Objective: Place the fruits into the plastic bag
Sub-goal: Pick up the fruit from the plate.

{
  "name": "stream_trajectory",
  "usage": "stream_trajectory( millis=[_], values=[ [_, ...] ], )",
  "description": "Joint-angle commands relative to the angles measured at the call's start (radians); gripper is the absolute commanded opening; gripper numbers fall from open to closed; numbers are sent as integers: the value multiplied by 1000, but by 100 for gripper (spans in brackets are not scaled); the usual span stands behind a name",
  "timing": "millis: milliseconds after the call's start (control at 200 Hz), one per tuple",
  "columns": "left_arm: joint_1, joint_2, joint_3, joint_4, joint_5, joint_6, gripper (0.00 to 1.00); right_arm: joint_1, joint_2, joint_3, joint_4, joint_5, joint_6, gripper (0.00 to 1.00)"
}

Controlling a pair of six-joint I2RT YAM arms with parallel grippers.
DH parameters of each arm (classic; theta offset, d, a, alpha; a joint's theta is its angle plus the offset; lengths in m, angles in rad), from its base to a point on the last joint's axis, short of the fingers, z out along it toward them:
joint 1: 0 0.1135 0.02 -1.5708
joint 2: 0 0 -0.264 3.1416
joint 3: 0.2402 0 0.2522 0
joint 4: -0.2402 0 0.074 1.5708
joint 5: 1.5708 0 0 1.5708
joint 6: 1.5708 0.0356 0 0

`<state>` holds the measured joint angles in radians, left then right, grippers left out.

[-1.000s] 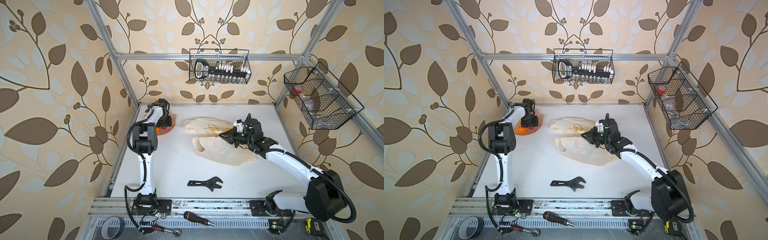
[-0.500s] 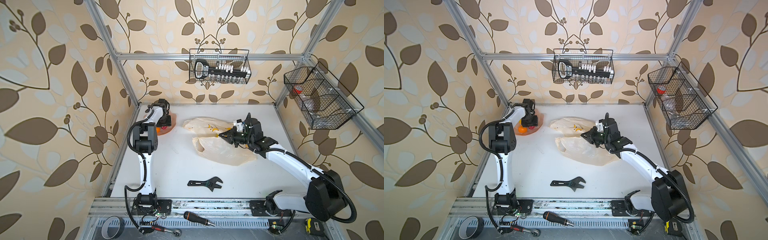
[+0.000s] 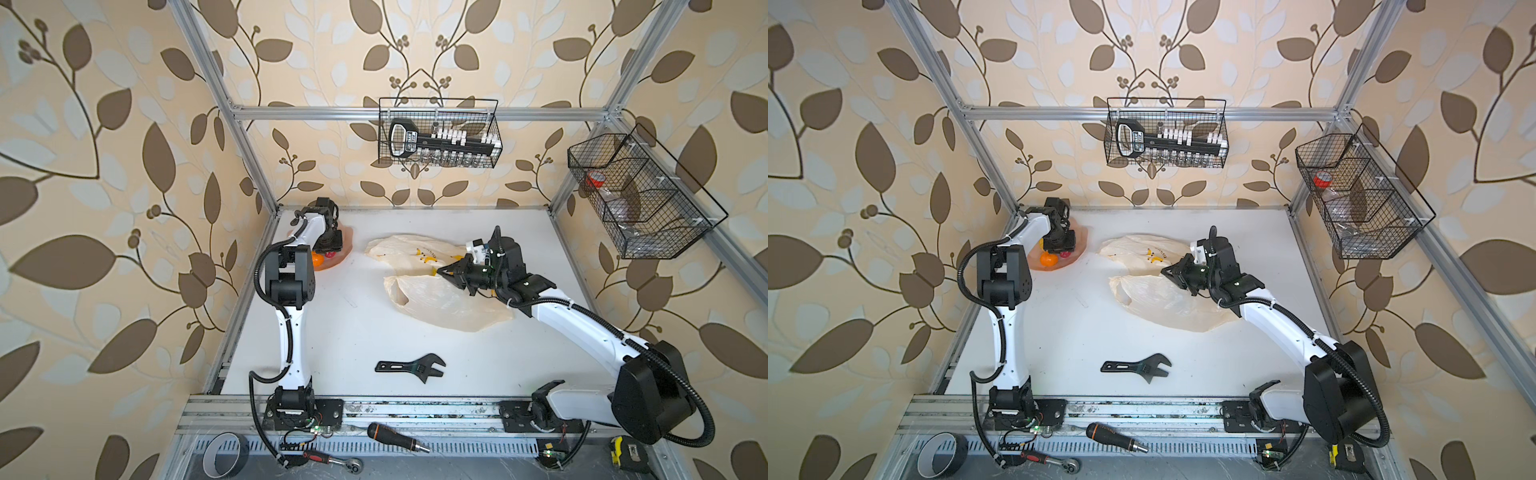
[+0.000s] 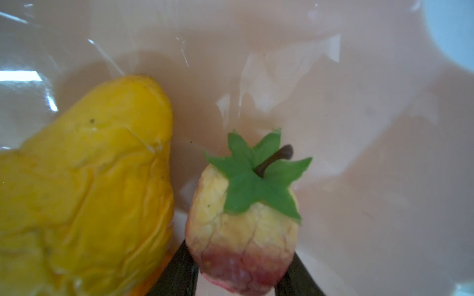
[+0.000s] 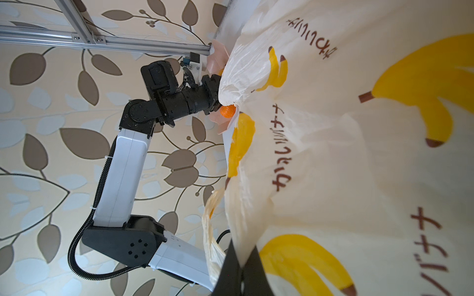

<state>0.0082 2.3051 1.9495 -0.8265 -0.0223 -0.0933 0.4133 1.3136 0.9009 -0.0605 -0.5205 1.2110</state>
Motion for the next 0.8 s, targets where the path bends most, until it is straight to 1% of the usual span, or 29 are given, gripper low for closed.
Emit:
stream_trajectory(
  millis=[0, 155, 335, 500, 685, 795],
  values=[
    [11, -138, -28, 8, 56, -28, 40, 5, -24, 21, -7, 17, -2, 0],
    [10, -267, -119, 45, 135, -58, 37, 5, -24, 20, -4, 14, -4, 0],
    [12, -408, -234, 73, 257, -114, 36, 5, -17, 18, 7, 7, -4, 0],
    [10, -522, -357, 123, 414, -195, 35, 5, -13, 14, 18, 2, -3, 0],
    [13, -619, -457, 135, 561, -272, 34, 4, -11, 14, 21, -9, -4, 0],
    [14, -700, -559, 178, 664, -345, 34, -3, -13, 4, 22, -13, -4, 0]
  ],
)
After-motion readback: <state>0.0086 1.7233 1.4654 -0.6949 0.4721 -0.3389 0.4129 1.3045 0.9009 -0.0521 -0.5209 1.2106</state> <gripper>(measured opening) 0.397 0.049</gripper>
